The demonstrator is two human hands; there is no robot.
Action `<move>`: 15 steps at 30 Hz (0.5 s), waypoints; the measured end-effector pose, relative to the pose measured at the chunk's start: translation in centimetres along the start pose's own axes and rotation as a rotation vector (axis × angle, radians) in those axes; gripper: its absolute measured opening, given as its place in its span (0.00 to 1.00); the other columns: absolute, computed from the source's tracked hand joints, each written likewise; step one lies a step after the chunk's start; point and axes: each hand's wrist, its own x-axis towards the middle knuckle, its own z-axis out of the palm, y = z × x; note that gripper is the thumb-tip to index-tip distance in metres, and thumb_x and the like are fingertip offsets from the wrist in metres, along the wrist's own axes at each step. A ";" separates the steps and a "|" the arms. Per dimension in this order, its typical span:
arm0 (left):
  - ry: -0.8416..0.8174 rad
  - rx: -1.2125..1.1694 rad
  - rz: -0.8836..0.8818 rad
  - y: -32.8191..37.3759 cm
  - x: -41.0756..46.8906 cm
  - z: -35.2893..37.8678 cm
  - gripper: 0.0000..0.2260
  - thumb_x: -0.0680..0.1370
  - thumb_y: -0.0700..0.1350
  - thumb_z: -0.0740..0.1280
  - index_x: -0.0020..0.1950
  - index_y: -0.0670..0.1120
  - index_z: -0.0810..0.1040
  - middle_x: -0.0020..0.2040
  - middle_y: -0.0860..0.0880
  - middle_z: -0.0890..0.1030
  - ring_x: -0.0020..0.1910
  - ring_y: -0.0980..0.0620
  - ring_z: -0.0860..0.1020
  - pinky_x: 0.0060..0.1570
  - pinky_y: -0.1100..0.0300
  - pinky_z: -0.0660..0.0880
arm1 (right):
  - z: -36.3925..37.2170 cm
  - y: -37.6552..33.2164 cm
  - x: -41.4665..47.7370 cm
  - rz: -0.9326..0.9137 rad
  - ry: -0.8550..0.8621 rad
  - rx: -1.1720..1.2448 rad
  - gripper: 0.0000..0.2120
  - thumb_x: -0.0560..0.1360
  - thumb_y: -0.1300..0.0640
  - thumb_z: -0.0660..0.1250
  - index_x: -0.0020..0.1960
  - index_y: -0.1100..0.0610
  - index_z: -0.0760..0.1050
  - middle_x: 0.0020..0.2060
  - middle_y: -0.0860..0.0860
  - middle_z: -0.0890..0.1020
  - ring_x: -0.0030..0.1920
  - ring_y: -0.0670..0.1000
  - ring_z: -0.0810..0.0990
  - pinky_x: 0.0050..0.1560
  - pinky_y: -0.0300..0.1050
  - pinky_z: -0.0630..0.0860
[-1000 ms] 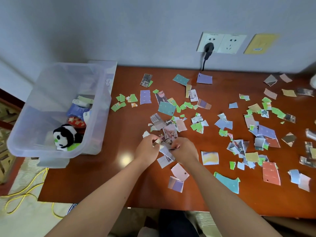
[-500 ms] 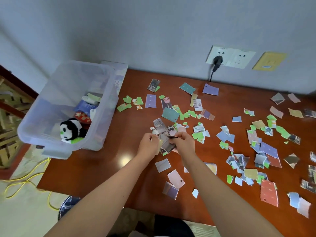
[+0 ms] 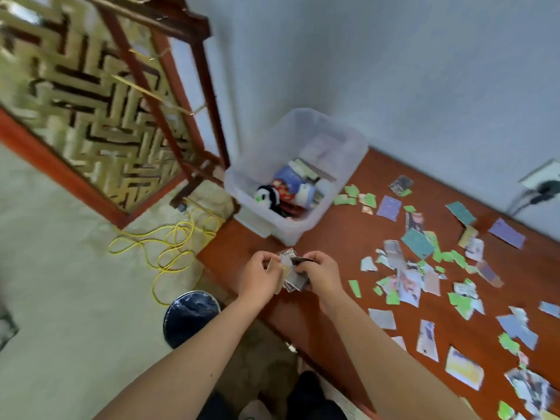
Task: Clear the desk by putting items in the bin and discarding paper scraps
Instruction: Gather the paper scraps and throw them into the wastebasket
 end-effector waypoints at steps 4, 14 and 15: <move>0.099 -0.074 -0.049 -3.6 0.4 -5.3 0.02 0.76 0.46 0.66 0.47 0.54 0.75 0.49 0.55 0.78 0.47 0.56 0.76 0.44 0.58 0.74 | 6.8 0.7 -0.5 -0.003 -0.106 -0.121 0.10 0.68 0.73 0.64 0.40 0.59 0.73 0.32 0.55 0.76 0.30 0.52 0.74 0.24 0.38 0.70; 0.331 -0.205 -0.209 -12.0 1.1 -15.8 0.07 0.77 0.46 0.66 0.42 0.57 0.73 0.44 0.55 0.80 0.42 0.56 0.78 0.44 0.56 0.74 | 20.6 4.5 0.3 0.072 -0.313 -0.326 0.06 0.73 0.70 0.65 0.43 0.59 0.75 0.36 0.56 0.78 0.40 0.56 0.79 0.40 0.51 0.79; 0.341 -0.210 -0.224 -12.7 1.3 -16.5 0.07 0.77 0.45 0.66 0.42 0.57 0.74 0.43 0.55 0.80 0.41 0.57 0.78 0.43 0.57 0.74 | 21.6 4.8 0.4 0.076 -0.321 -0.336 0.06 0.73 0.70 0.65 0.43 0.60 0.75 0.36 0.55 0.78 0.39 0.55 0.79 0.38 0.49 0.79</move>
